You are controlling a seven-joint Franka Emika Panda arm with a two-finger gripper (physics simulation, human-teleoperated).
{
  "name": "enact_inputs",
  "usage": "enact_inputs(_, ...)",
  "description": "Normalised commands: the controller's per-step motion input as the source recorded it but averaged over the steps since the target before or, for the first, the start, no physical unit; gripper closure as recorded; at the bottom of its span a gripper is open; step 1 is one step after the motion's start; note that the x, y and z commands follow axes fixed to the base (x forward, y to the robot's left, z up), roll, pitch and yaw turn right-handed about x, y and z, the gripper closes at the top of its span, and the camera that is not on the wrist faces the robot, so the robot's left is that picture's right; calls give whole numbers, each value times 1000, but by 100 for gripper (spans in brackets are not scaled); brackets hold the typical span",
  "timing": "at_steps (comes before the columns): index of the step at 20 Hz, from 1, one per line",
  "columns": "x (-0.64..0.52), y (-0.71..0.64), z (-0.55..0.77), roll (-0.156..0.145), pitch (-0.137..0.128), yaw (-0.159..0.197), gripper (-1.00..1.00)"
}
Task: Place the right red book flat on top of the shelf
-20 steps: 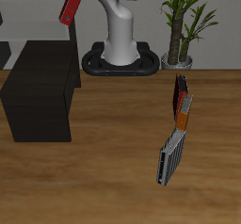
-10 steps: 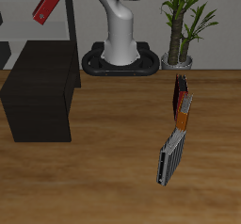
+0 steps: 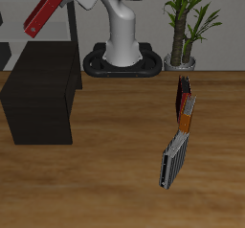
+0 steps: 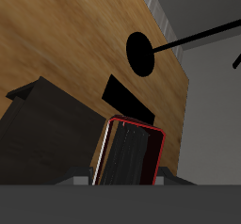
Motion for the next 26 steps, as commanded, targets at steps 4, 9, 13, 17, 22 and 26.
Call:
enact_inputs(4,228,-352,-245,-91,59,-28,100)
enact_inputs(9,74,-75,-153,-32,24,-28,100)
enact_inputs(13,72,14,-154,-21,11,-10,100)
enact_inputs(17,213,-8,-229,-13,40,2,100)
enact_inputs(22,119,-84,-210,-18,32,-6,100)
enact_inputs(26,93,-66,-227,-29,33,-12,100)
